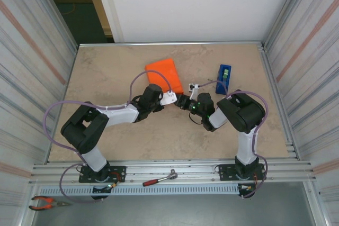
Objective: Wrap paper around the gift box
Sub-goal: Wrap the gift box with the wrapping paper.
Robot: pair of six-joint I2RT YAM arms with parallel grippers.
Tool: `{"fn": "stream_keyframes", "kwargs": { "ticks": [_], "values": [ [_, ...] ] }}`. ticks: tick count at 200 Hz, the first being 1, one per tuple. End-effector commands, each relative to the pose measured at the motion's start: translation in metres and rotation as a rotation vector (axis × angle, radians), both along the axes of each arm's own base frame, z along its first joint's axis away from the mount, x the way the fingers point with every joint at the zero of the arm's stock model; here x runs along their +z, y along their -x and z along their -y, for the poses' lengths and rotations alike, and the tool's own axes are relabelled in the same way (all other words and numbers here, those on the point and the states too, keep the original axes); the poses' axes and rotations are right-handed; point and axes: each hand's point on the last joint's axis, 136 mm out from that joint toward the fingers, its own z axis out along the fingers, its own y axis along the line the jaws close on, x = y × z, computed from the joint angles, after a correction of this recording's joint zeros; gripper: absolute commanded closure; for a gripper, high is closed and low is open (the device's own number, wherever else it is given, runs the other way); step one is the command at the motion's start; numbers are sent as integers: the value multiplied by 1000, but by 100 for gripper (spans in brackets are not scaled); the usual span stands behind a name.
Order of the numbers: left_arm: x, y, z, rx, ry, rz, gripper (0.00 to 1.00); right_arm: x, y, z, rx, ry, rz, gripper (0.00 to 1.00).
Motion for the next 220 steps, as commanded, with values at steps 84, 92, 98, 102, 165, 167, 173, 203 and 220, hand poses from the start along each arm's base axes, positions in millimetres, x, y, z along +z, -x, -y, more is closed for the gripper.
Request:
{"fn": "stream_keyframes", "kwargs": {
  "ticks": [84, 92, 98, 102, 165, 167, 173, 203, 220],
  "values": [
    [-38, 15, -13, 16, -82, -105, 67, 7, -1, 5, -21, -9, 7, 56],
    [-39, 16, -14, 17, -83, -106, 67, 6, -1, 8, -27, -5, 4, 56],
    [-39, 15, -13, 16, -82, -106, 67, 4, -1, 12, -38, -2, -1, 56],
    [-38, 15, -13, 16, -82, -106, 67, 3, 0, 14, -39, 0, -3, 56],
    [-39, 15, -14, 17, -86, -105, 67, -3, 12, 30, -1, 30, -74, 83],
    [-39, 15, -14, 18, -85, -105, 67, -3, 14, 29, 7, 32, -77, 85],
    [-39, 15, -14, 17, -85, -105, 67, -2, 15, 25, 25, 39, -76, 89],
    [-40, 15, -14, 19, -86, -105, 67, -4, 15, 7, 85, 70, -86, 97],
    [-39, 15, -14, 18, -84, -104, 67, -7, 12, 2, 96, 72, -93, 98]
  ]
}}
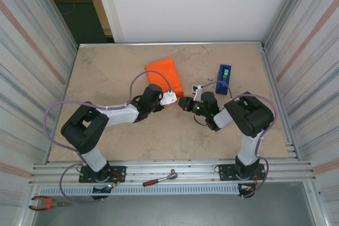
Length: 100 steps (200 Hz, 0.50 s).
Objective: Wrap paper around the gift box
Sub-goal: Wrap the gift box with the wrapping paper.
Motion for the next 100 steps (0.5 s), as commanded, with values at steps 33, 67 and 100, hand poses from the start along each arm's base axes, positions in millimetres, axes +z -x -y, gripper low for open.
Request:
{"fn": "stream_keyframes", "kwargs": {
  "ticks": [33, 67, 100],
  "values": [
    [-39, 15, -14, 19, -85, -105, 67, 0, -8, -22, 64, 7, -1, 99],
    [-38, 15, -14, 20, -85, -103, 67, -7, -13, -25, 61, 11, -11, 100],
    [-39, 15, -14, 19, -85, -105, 67, -5, -15, -25, 59, 7, -6, 99]
  ]
}}
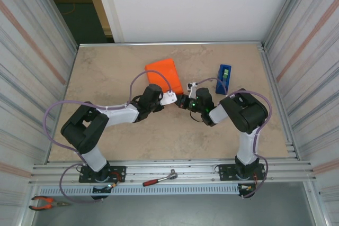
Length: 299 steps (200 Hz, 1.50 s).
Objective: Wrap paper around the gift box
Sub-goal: Wrap the gift box with the wrapping paper.
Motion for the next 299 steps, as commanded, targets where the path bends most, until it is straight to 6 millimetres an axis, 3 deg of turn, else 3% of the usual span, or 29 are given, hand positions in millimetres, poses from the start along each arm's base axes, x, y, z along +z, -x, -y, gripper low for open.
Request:
{"fn": "stream_keyframes", "kwargs": {
  "ticks": [1, 70, 170, 251, 299],
  "values": [
    [-39, 15, -14, 20, -84, -105, 67, 6, -2, -7, 24, -4, 28, 99],
    [-39, 15, -14, 18, -84, -105, 67, -6, 12, 1, 33, 38, -1, 98],
    [-40, 15, -14, 19, -86, -104, 67, -17, -5, -8, 27, 38, -15, 99],
    [-39, 16, -14, 19, -83, -105, 67, -19, 11, 6, 16, 61, -24, 100],
    [-39, 16, -14, 20, -85, -103, 67, -27, 5, 2, 15, 59, -38, 100]
  ]
}}
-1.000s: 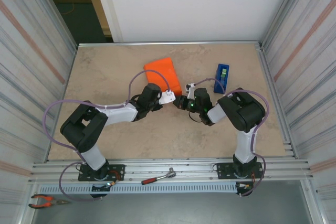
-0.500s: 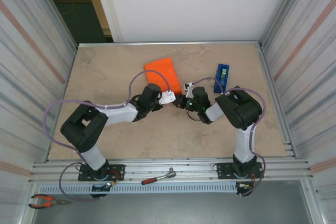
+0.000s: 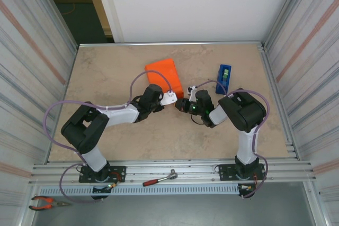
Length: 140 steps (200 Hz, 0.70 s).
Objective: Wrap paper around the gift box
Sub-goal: Wrap the gift box with the wrapping paper.
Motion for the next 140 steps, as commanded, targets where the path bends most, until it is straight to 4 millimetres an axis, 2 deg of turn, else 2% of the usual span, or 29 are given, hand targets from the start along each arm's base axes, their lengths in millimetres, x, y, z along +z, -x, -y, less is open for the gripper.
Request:
{"fn": "stream_keyframes", "kwargs": {
  "ticks": [1, 41, 64, 109, 140],
  "values": [
    [-38, 15, -14, 16, -79, -107, 67, -2, -5, -4, 6, 4, 13, 100],
    [-39, 15, -15, 18, -79, -106, 67, -5, -14, -10, 6, 5, 9, 100],
    [-38, 16, -14, 15, -76, -107, 67, -1, -15, -8, 1, 1, 16, 100],
    [-38, 16, -14, 14, -78, -106, 67, 19, -1, 0, 11, -7, 45, 100],
    [-39, 15, -14, 16, -81, -105, 67, 35, 0, -1, 21, -1, 72, 100]
  ]
}}
